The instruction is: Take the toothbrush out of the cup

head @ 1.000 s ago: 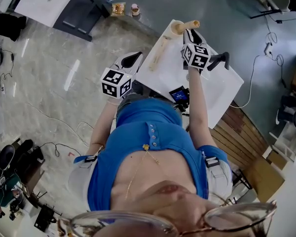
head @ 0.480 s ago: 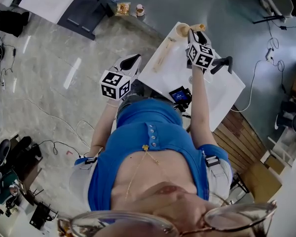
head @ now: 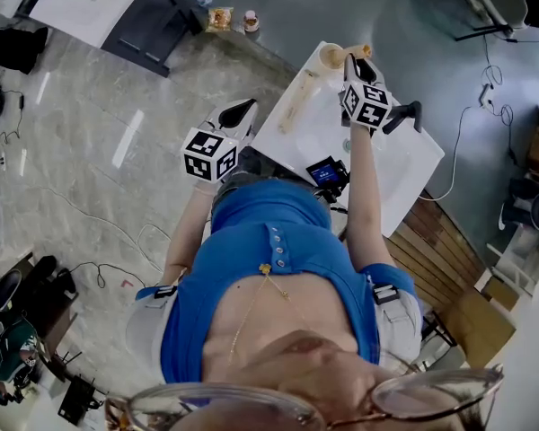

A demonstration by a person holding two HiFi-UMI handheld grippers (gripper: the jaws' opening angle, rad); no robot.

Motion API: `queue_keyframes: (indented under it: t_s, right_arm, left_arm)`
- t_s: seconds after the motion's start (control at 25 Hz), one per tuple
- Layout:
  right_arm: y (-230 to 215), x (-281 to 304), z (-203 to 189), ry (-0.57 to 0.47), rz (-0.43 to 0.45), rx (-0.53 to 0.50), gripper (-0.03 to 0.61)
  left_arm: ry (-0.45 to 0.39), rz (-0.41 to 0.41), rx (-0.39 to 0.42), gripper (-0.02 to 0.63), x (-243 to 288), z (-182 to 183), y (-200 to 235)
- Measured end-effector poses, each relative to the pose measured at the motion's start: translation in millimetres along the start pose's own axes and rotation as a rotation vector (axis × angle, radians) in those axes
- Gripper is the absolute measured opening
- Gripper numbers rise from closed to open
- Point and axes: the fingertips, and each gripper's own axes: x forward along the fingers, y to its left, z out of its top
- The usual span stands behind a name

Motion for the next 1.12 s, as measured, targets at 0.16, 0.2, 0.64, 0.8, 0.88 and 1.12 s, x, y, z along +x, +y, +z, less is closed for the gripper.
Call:
queue_keyframes:
  t_s: [0.16,0.2,0.64,0.8,0.88,1.12]
  right_arm:
    - [2,-6,7,-0.016,-0.001,-0.001,0.062]
    - [4,-8,9,-0.020,0.000,-0.001,0.056]
    - [24,-27,30,-0.067,-0.014,-0.047,0.040]
    - [32,-39,42,-0.095,-0.030,-0.051,0.038]
    - [35,-45,47,-0.102,-0.035,-0.056,0.038]
    - [41,-61,57,-0.125,-0.057,-0.042,0.038]
  left_arm:
    - [0.000,-0.015,0.003,0.002,1,1,2]
    - [0.001,-0.018,0.003,0.002,1,1,2]
    - [0.003,-0.083,0.015,0.002,-2,6,12]
    - [0.005,-0.122,0.032,0.002,-3,10,14]
    - [0.009,-0.141,0.039,0.002,-2,11,13]
    - [0.022,-0.198,0.058,0.002,0,11,12]
